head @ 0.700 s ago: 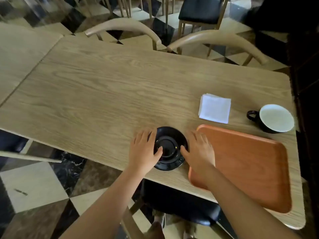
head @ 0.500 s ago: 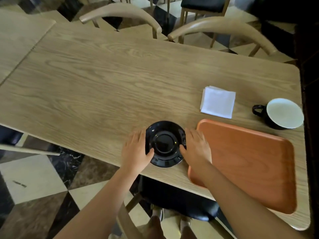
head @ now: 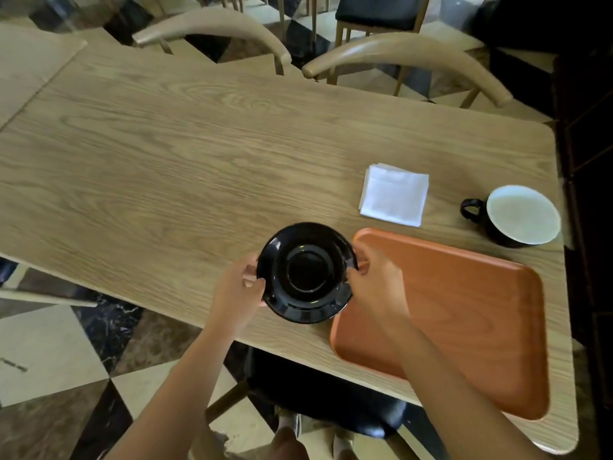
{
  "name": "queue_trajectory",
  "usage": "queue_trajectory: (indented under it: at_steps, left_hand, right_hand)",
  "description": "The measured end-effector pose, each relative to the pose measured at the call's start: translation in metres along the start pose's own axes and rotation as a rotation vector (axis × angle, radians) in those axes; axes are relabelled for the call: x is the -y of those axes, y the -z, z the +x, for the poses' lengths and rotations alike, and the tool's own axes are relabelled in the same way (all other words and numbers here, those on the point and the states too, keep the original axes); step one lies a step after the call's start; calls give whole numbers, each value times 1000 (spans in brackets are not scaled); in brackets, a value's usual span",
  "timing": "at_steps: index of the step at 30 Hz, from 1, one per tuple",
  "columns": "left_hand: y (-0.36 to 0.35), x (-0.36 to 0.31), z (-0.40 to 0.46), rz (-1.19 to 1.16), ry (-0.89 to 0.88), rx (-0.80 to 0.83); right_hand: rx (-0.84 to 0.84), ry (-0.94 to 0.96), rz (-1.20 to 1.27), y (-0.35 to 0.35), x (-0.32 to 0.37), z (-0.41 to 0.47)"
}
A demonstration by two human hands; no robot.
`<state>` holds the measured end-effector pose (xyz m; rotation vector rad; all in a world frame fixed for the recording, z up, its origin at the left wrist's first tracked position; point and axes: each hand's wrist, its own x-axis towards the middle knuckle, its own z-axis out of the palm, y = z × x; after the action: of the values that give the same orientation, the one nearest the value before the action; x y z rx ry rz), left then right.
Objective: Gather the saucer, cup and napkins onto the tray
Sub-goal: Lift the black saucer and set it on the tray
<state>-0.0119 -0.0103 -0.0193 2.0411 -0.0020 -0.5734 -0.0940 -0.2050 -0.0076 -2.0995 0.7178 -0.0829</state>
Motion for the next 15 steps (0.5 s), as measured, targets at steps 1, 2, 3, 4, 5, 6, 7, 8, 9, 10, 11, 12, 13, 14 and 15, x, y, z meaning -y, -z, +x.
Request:
queue_trajectory:
  at_steps: [1,2,3,4,5,6,7,8,9,10,11,12,13,14,15]
  left_hand:
    - [-6,-4,1,-23,-7,-16]
    - [-13,-9,3,-43,-24,-8]
    - [-21,-14,4,-49,-56,21]
    - [-31,-19,4,-38,-92,56]
    - [-42,-24,3,-30,-121,85]
    - [-52,-28,1,-38,-135,106]
    - [-62,-32,1,-57,-134,123]
    - [-71,-35,1,-78,-130,136]
    - [-80,-38,1,-88,-129,143]
    - [-87,-41,1,-85,-138,147]
    - [-93,-43,2,-71,-145,157]
    - [-98,-45,3,-54,-152,171]
    - [-102,-45,4,-35,-162,181]
    - [-105,-46,5,-10,-173,180]
    - [-108,-46,6,18,-185,173]
  right_hand:
    - [-29,-10,37,11,-6,-1]
    - [-62,-19,69,21,-13,-2]
    - [-92,-30,93,32,-20,-3]
    - [-115,-45,109,42,-28,-4]
    - [-130,-67,123,51,-36,-6]
    - [-141,-94,136,59,-44,-7]
    - [-150,-123,147,67,-51,-8]
    - [-157,-149,158,73,-59,-8]
    - [-161,-168,172,77,-67,-9]
    - [-163,-181,186,80,-74,-9]
    - [-164,-190,198,82,-80,-9]
    - [-165,-200,206,84,-85,-9]
    - [-165,-209,208,84,-90,-9]
    - [-165,-218,209,85,-94,-9]
    - [-164,-227,209,84,-97,-9]
